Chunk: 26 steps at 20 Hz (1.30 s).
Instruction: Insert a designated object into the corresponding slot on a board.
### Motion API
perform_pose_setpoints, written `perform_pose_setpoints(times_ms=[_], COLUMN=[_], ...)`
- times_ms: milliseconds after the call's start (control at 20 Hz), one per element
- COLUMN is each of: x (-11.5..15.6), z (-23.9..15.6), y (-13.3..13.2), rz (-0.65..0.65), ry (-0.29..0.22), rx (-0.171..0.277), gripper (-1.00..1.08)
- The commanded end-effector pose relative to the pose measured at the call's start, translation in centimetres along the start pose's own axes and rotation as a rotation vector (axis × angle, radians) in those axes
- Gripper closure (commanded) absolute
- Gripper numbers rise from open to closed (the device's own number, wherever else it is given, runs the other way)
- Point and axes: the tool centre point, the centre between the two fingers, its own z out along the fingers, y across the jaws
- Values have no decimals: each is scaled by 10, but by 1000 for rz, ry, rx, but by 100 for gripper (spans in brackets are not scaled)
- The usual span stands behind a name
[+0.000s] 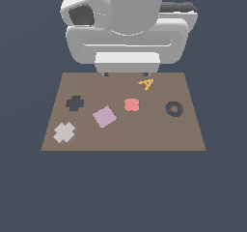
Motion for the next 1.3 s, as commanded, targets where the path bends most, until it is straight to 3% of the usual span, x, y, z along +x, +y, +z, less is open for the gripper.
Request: perform_pose_setpoints(times_ms=[0, 650, 1250], x=[0, 26, 76], z=[0, 26, 89], y=[0, 27, 108], rz=[0, 122, 431], ry=[0, -5, -18], rx=[0, -3, -7], gripper=[-92, -92, -92])
